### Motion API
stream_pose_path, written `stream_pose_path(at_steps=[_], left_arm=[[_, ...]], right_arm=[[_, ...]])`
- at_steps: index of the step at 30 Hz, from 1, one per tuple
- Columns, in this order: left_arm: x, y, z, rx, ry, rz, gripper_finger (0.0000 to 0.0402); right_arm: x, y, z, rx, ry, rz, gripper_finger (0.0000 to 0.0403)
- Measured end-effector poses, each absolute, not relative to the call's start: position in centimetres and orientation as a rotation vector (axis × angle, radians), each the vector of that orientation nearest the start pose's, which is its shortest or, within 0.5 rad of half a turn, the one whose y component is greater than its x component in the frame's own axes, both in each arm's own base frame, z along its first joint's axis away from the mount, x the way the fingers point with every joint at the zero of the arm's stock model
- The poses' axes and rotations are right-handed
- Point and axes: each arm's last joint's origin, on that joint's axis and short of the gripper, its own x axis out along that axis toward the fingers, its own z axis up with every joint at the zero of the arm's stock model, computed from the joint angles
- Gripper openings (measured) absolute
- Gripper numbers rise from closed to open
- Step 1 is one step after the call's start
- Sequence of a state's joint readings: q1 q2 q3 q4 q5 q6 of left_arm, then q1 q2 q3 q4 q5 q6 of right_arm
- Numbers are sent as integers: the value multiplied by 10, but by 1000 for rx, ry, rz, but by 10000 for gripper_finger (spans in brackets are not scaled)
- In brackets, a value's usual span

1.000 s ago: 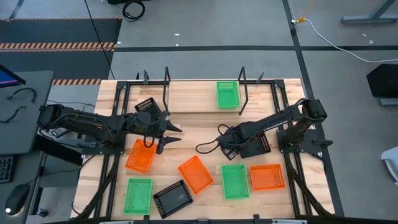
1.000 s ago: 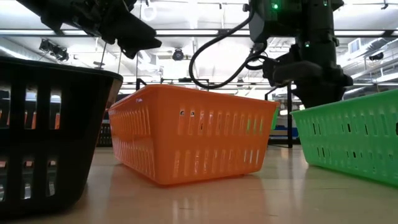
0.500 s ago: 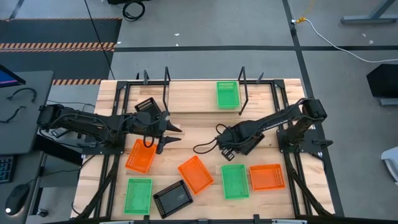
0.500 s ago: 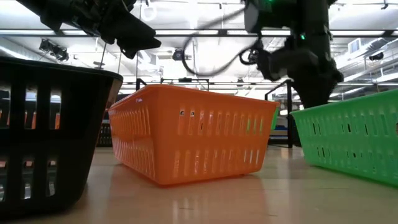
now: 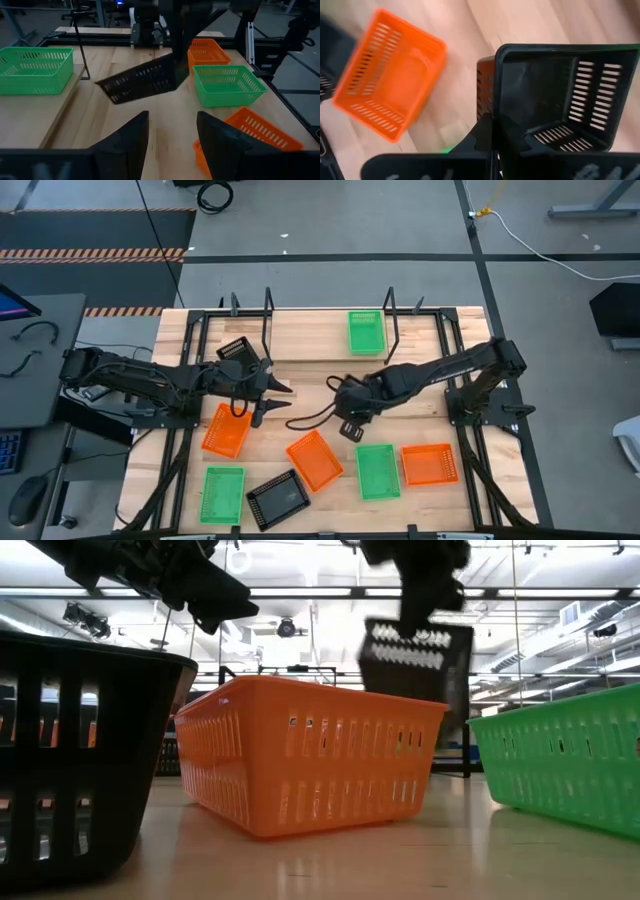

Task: Stack baskets on shelf by color
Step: Put the middle right black bin on the shelf

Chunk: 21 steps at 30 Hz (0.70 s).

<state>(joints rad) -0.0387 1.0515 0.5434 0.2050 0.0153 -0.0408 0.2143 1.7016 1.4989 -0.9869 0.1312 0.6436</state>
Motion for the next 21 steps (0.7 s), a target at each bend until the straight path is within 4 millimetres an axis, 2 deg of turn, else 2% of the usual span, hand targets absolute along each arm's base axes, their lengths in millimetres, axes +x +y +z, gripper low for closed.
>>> stream_pose_path(at_steps=[4,9,21], left_arm=[[222,-11,241,-36,280,-58,172],[214,-11,252,-50,229,-59,172],[210,-13,257,-81,207,-64,172]], right_arm=[[341,69,297,214,1075,-213,13],[347,64,300,-7,1032,-129,13],[358,7,304,-245,1000,-129,13]])
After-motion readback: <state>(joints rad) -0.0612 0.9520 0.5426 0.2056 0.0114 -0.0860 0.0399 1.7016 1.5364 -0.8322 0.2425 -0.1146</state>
